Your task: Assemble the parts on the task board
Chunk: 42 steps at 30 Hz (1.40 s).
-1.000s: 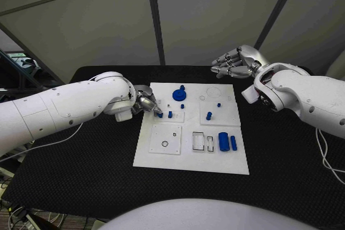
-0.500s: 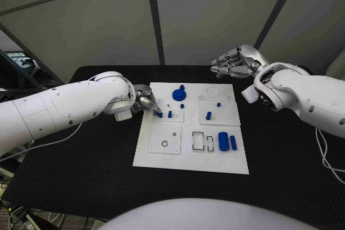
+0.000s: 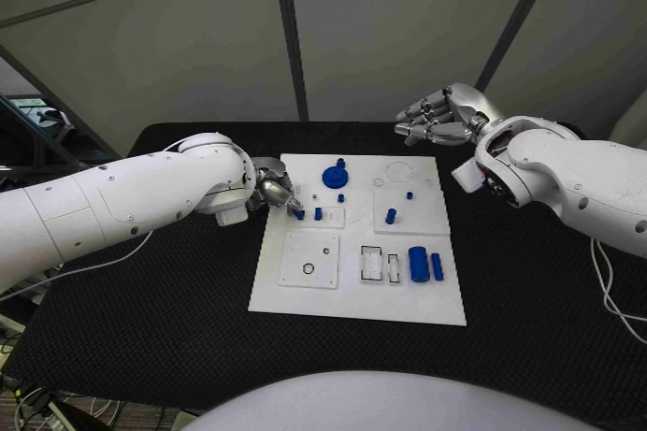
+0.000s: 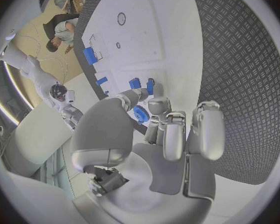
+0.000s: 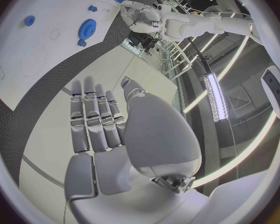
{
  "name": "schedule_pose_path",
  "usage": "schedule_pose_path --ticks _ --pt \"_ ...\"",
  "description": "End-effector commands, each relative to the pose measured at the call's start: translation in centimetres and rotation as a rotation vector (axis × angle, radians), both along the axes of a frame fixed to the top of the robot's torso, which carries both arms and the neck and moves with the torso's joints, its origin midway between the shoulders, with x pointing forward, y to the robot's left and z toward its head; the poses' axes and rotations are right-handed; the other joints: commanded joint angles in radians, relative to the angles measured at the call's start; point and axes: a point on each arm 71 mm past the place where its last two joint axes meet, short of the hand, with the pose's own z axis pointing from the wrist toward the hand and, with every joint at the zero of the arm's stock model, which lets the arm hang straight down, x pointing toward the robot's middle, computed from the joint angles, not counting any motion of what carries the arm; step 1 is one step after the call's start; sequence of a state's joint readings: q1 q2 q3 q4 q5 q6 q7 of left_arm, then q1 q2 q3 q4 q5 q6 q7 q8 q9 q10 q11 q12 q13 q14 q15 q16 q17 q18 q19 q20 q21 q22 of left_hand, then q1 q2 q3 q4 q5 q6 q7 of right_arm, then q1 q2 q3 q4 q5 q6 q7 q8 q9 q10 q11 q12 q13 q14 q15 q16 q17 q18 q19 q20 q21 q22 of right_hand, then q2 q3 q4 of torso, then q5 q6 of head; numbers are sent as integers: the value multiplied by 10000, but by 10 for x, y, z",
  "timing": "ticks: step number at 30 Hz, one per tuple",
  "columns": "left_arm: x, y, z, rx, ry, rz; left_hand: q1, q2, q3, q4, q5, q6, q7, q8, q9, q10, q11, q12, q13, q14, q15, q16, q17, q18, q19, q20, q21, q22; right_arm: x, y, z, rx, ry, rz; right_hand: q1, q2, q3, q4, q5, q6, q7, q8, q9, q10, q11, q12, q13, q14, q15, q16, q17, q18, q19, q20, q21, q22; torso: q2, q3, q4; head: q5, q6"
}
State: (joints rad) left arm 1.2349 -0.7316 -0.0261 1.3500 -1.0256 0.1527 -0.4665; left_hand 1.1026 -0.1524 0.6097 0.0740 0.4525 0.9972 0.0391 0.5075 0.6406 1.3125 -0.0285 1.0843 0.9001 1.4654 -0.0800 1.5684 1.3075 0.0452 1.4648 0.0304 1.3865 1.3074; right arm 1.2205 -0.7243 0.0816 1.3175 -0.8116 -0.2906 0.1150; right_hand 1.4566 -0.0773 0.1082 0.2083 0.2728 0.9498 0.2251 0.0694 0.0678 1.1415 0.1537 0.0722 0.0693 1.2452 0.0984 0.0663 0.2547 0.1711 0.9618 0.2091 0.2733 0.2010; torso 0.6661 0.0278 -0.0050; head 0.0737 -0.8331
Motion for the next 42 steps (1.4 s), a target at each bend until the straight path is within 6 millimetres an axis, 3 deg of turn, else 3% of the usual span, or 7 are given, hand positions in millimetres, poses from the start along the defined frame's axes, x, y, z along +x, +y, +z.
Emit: schedule_pose_path --ticks 1,42 --pt "-1 -1 -1 317 -116 -148 31 91 1402 -1481 35 64 28 28 13 112 -44 27 10 1054 -64 24 2633 8 384 -65 71 944 0 1 1 8 -19 128 -104 -12 -63 -20 35 -55 -34 8 -2 -67 -2 65 -16 -37 3 -37 -10 118 31 41 -37 -10 -4 -1 6 -3 -25" --pt "-4 -14 2 1138 -745 -952 -5 -50 1443 -1583 243 144 1 49 64 224 -70 118 140 1054 -84 24 2633 -16 423 -85 164 1045 0 2 1 -6 25 176 -140 -3 -86 -13 33 -56 -31 10 -1 -70 2 73 -17 -44 8 -36 -20 118 40 46 -65 -30 -8 -6 14 -24 -97"
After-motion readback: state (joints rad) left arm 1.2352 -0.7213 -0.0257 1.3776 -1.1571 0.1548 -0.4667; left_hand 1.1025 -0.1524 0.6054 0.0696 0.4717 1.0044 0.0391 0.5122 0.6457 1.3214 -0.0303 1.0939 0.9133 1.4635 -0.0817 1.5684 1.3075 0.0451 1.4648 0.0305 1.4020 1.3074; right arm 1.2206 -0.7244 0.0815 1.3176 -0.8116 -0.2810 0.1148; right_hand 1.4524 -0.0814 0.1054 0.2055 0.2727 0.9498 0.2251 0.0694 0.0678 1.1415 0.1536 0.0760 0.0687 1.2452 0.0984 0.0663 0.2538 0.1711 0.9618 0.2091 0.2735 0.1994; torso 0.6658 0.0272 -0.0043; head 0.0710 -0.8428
